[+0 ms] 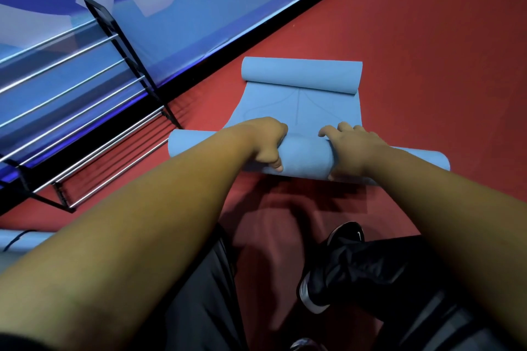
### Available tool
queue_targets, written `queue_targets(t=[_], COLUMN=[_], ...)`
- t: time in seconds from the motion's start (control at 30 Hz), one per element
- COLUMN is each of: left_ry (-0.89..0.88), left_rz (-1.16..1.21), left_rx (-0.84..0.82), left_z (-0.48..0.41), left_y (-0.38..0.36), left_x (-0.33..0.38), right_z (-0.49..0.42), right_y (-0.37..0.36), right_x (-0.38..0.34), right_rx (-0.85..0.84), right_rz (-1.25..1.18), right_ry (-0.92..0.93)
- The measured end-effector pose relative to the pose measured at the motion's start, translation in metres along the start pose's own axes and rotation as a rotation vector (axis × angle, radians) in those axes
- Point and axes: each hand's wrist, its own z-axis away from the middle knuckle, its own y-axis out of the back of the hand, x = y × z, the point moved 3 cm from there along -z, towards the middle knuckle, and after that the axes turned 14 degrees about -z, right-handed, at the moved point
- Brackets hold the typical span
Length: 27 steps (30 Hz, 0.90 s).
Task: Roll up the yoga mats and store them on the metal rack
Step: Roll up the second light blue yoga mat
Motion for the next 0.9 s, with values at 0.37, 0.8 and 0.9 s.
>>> queue_targets(t=[0.37,0.8,0.9], left_ry=[-0.022,0.004,0.009], left_rz=[-0.197,0.023,-0.097], left_rx=[0.061,-0.025,-0.013], left_z=[0.003,-0.001,0.001], left_y=[0.003,-0.005,-0.009], left_x=[0.010,0.002,0.004], right_z=[-0.006,-0.004,-0.001], right_y=[0.007,0.004,0.012], right_x=[-0.002,-0.003,-0.006], right_rx=[-0.071,0.012,-0.025], right_rz=[-0.034,-0.049,-0.078], right_ry=[-0.038,0.026,0.009])
